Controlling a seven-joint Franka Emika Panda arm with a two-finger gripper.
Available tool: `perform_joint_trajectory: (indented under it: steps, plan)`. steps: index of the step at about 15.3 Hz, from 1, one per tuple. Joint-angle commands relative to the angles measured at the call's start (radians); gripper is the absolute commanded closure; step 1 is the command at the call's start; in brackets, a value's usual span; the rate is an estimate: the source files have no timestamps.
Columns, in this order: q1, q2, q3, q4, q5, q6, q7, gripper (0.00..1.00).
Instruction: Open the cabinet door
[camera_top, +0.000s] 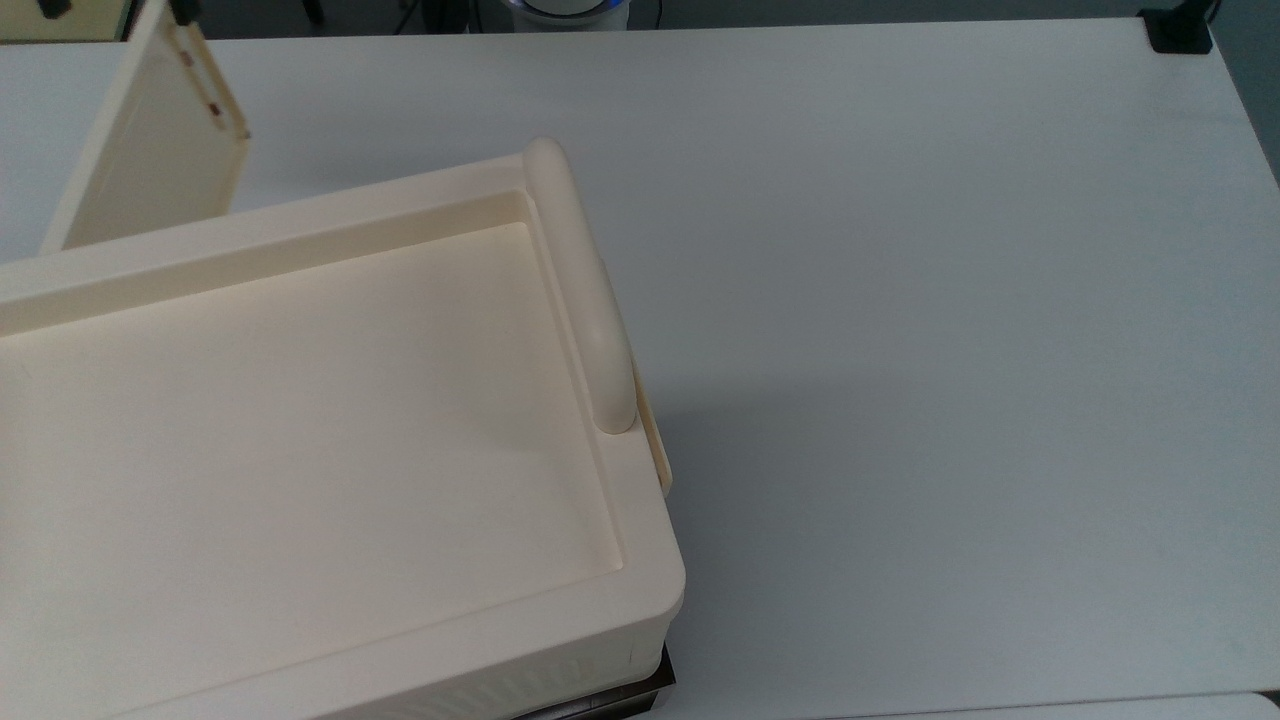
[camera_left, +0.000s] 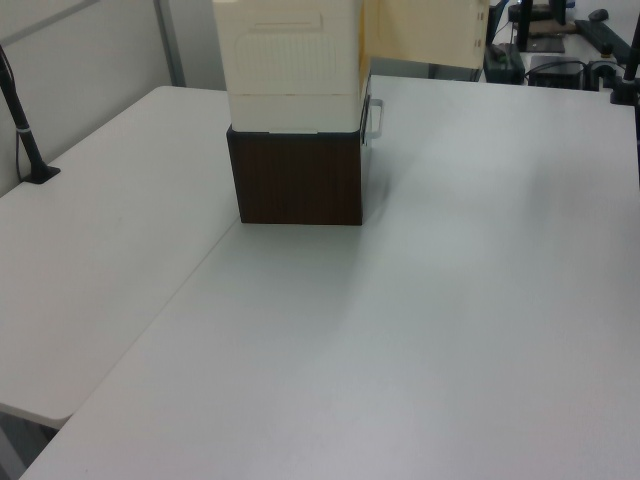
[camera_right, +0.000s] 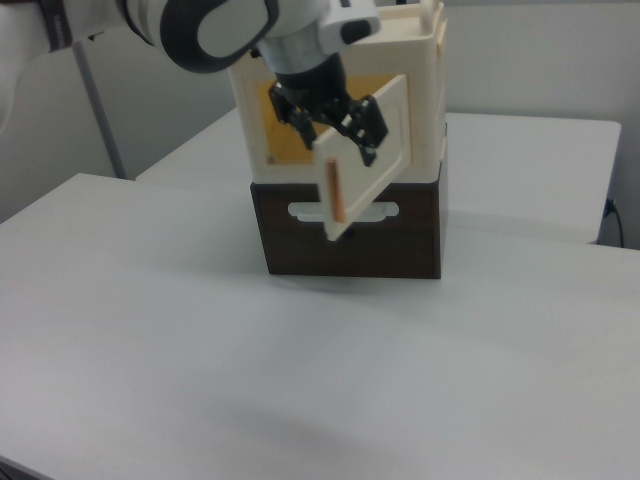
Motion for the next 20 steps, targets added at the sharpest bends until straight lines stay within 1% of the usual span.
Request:
perform_joint_trajectory:
  steps: [1,4,6,8,9,10,13,15,18,20]
  plan:
    - [-0.016,-0.012,-0.028,-0.007,-0.008,0.005,-0.047,0.0]
    - [-0.016,-0.034,-0.042,-0.002,-0.007,-0.004,-0.044,0.0]
    - [-0.016,-0.061,-0.042,0.003,-0.019,-0.066,-0.041,0.0]
    - [-0.01,-0.084,-0.033,0.021,-0.101,-0.139,-0.041,0.0]
    - [-0.004,-0.091,-0.03,0.038,-0.117,-0.177,-0.039,0.0]
    - [0.006,-0.092,-0.027,0.039,-0.117,-0.212,-0.036,0.0]
    - [0.083,-0.097,-0.025,0.039,-0.123,-0.292,-0.026,0.0]
    - [0.141,-0.097,-0.024,0.039,-0.12,-0.337,0.049,0.0]
    - [0.236,-0.097,-0.022,0.036,-0.123,-0.357,0.192,0.0]
    - [0.285,-0.095,-0.022,0.029,-0.119,-0.367,0.243,0.0]
